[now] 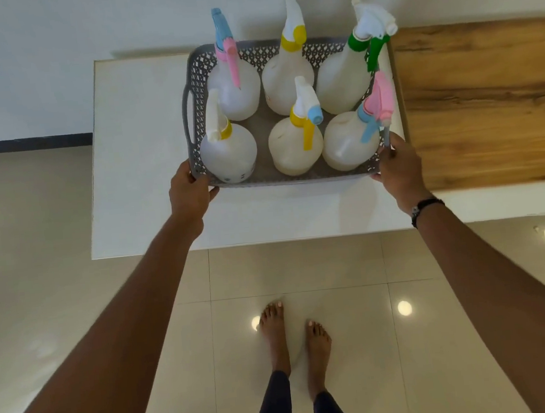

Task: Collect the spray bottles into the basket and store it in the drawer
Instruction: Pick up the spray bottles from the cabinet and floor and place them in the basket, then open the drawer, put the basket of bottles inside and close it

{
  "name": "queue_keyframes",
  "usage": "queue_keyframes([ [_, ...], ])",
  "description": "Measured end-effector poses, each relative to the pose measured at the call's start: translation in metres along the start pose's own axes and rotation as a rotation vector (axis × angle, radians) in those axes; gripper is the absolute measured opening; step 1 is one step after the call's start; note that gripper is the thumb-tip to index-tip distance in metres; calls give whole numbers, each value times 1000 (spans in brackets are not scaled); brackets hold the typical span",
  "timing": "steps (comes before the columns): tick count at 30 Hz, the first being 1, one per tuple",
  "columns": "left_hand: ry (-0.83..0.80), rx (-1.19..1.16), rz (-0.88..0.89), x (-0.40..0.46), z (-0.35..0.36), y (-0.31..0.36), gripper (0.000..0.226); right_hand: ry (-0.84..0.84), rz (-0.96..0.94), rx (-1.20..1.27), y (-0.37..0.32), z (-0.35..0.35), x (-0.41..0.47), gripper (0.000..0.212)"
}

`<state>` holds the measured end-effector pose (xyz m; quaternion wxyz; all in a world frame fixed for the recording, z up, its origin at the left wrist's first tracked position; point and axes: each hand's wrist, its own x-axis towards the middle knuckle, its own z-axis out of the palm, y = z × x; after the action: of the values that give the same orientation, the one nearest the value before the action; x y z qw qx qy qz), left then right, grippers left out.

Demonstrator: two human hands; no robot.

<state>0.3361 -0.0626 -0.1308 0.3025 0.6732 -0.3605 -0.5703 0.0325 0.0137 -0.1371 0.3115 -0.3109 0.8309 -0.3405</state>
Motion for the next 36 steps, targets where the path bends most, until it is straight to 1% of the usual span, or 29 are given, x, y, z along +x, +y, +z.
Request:
queue_keyframes([
  [10, 21, 15, 6, -56, -21, -39, 37, 5, -116, -55, 32, -5, -57, 32],
  [15, 10, -47, -21, -75, -30, -51, 36, 34, -154, -128, 38, -4, -80, 34],
  [19, -10, -83, -11, -78, -34, -53, 30, 32, -181, -151, 42, -3, -84, 35],
  [21, -2, -92, -13, -79, -32, -53, 31, 34, -192, -154, 43, -4, -84, 35],
  [23, 6, -106, -21, -80, -32, -53, 31, 19, -173, -129, 44, -2, -84, 35],
  [25, 28, -136, -43, -82, -31, -56, 25, 4, -126, -61, 46, 1, -87, 35],
  [27, 94, -197, -79, -85, -33, -62, 19, 38, -95, 28, 48, 7, -100, 32],
  [30, 214, -248, -155, -93, -42, -81, 30, 123, -52, 127, 61, 16, -136, 32],
  [31, 260, -278, -186, -92, -49, -94, 31, 108, -60, 106, 70, 21, -149, 31],
  [32, 283, -274, -232, -96, -55, -102, 30, 55, -93, 34, 80, 25, -161, 31],
  [35, 361, -245, -323, -85, -80, -133, 27, -204, -248, -255, 103, 45, -192, 36],
  [36, 377, -218, -317, -82, -93, -136, 33, -269, -294, -313, 106, 54, -199, 38],
])
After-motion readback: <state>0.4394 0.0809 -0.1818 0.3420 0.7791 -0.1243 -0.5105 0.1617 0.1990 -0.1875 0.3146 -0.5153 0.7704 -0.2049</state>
